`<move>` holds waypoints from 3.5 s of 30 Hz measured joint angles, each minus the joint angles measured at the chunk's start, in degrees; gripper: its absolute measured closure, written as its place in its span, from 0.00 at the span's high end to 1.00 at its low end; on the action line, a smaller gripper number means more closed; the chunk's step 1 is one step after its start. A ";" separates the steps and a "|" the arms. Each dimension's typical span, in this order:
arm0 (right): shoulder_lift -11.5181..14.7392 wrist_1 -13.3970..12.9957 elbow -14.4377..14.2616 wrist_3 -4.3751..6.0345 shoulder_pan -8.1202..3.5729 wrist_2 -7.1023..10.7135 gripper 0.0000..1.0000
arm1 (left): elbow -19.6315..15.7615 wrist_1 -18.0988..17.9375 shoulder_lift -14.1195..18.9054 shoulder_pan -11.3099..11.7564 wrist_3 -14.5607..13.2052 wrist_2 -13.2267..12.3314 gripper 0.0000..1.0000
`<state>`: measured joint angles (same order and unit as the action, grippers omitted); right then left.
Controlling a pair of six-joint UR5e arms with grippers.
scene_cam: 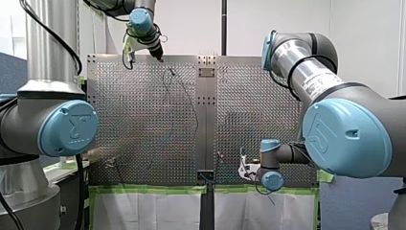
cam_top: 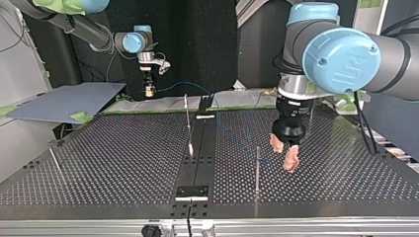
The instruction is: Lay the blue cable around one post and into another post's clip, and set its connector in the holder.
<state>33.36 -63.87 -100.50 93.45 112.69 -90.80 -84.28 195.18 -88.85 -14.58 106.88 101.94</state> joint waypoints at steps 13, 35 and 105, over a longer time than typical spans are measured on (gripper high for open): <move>-0.01 0.12 0.00 -0.18 0.02 0.00 0.00 | 0.72 1.32 -0.02 -0.27 -6.46 0.99 1.00; -0.02 0.27 -0.01 -0.45 0.03 0.00 0.00 | 0.71 1.29 -0.01 -0.94 -11.52 1.54 1.00; 0.49 2.03 -0.89 -3.15 0.26 -0.21 0.00 | -13.11 -9.63 -4.76 -11.86 -4.26 0.75 1.00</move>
<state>33.85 -61.84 -101.39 90.30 112.95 -91.01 -97.39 185.54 -93.62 -26.44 102.62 102.69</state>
